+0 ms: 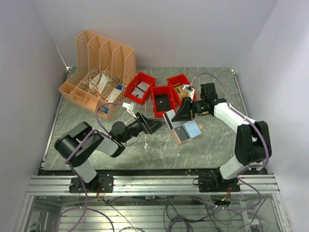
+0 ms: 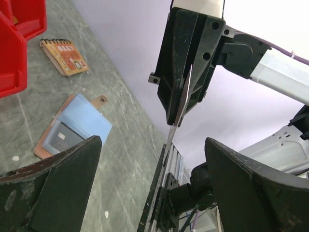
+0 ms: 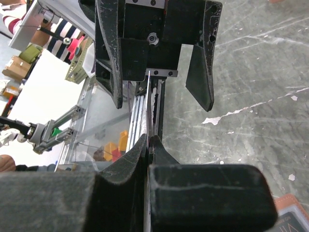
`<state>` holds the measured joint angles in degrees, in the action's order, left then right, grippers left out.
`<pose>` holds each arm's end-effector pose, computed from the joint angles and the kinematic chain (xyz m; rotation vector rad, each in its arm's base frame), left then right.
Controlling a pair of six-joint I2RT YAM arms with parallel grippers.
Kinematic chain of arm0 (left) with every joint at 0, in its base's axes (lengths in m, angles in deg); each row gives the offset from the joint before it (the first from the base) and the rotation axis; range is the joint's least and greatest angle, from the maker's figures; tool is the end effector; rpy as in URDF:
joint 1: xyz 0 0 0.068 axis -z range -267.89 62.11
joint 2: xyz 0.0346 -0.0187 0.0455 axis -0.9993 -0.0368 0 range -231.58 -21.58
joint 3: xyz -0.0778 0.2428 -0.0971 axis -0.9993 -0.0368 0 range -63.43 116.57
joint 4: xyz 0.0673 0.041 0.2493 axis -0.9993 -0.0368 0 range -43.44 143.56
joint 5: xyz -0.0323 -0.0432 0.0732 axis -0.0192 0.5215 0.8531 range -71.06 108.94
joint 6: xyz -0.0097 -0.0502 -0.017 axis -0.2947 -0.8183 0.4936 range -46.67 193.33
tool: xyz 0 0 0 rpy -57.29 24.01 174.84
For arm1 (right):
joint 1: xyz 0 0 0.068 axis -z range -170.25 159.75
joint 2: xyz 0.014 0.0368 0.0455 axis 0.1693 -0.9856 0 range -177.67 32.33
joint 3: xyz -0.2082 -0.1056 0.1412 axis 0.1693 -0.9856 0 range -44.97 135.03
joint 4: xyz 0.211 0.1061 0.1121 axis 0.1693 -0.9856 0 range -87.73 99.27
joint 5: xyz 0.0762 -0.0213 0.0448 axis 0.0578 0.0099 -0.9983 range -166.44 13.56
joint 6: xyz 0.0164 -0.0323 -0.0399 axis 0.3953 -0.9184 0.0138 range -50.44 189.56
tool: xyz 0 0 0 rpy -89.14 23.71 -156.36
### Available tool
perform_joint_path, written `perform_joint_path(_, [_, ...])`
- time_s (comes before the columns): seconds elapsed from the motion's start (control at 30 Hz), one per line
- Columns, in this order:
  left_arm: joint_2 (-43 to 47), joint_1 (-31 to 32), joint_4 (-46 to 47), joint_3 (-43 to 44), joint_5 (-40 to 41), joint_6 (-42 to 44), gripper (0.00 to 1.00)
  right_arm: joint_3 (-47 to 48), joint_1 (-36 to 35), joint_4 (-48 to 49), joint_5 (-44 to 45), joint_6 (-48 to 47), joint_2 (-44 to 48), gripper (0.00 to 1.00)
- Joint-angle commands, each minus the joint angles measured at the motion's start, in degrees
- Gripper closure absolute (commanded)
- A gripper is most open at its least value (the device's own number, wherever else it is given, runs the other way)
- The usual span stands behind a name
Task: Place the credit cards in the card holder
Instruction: Pick up the credit card from the storage box.
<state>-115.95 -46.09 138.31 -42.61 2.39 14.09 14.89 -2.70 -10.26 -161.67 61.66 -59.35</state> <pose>0.1968 -0.1896 0.1798 0.0369 1.6015 -1.6283 0.3006 0.1027 0.2391 -0.9500 1.7829 1.7946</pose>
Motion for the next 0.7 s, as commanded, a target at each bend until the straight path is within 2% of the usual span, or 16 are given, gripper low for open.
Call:
perform_joint_path(0.0, [-2.2, 0.3, 13.5, 3.1, -1.3, -0.8, 0.01, 0.4, -0.1, -1.2, -0.4, -1.1, 0.9, 1.00])
perform_joint_path(0.07, [-2.8, 0.3, 13.2, 3.3, -1.5, -0.8, 0.02, 1.9, -0.6, -5.4, 1.0, -4.9, 0.4, 1.00])
perform_joint_path(0.3, [-0.2, -0.6, 7.5, 3.8, -4.0, 1.2, 0.20, 5.4, -3.0, -16.0, 4.5, -15.0, -2.4, 1.00])
perform_joint_path(0.4, [1.5, -1.0, 3.8, 5.0, -6.0, 2.8, 0.33, 6.4, -4.0, -18.8, 5.3, -17.6, -3.4, 1.00])
perform_joint_path(0.5, [1.9, -1.9, 1.4, 6.5, -9.9, 3.0, 0.55, 7.4, -4.4, -20.8, 5.8, -19.6, -4.0, 1.00])
perform_joint_path(0.57, [1.6, -2.7, 0.8, 7.5, -12.9, 2.3, 0.65, 7.7, -4.4, -21.9, 6.0, -20.6, -4.1, 1.00])
perform_joint_path(0.67, [0.7, -3.5, -0.2, 8.5, -17.1, 1.4, 0.68, 8.0, -4.4, -22.9, 5.7, -21.8, -4.0, 1.00])
